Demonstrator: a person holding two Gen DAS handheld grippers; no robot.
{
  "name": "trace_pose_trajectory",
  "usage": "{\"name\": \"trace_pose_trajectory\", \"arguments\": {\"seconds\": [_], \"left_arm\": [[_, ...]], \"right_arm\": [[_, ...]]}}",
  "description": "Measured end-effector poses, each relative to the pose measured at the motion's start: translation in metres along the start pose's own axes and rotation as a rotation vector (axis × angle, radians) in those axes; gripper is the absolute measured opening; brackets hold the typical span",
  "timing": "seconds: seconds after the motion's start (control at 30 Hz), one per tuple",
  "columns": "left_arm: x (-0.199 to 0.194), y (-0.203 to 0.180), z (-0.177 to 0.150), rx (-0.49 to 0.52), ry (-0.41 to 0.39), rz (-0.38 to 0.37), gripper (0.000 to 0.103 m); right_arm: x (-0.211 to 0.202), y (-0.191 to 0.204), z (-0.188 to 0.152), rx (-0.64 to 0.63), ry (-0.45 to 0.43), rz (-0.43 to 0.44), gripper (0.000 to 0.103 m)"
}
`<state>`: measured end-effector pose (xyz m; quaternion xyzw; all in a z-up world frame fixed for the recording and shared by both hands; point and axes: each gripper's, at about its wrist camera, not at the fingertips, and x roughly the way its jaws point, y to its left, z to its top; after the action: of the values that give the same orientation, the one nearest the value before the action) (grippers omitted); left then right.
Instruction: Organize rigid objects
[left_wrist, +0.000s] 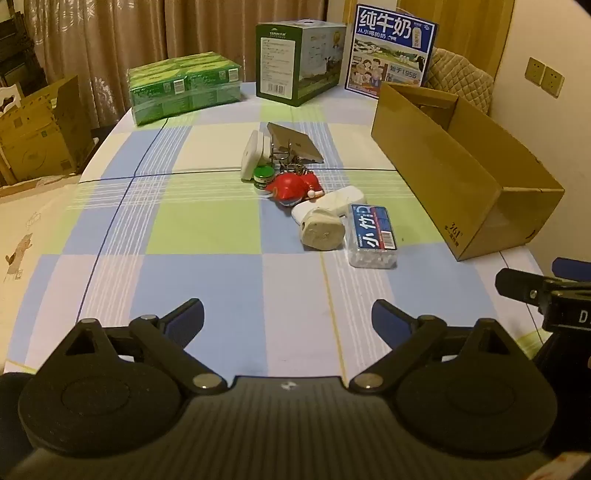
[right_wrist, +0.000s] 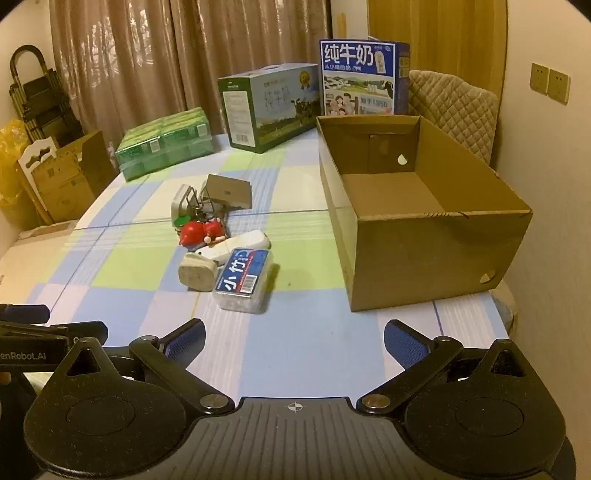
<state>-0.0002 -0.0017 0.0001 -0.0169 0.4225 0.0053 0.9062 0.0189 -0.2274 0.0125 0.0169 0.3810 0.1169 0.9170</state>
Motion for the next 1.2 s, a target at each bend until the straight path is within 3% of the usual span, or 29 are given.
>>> {"name": "trace_pose_trajectory", "arguments": {"seconds": [1.2], "left_arm": [[-0.0059,-0.0001,0.0035,-0.009,-0.008,-0.034,0.095]], "right_arm": [[-0.0038,0.0027,0.0035,0.000,-0.010,-0.008,0.100]]}}
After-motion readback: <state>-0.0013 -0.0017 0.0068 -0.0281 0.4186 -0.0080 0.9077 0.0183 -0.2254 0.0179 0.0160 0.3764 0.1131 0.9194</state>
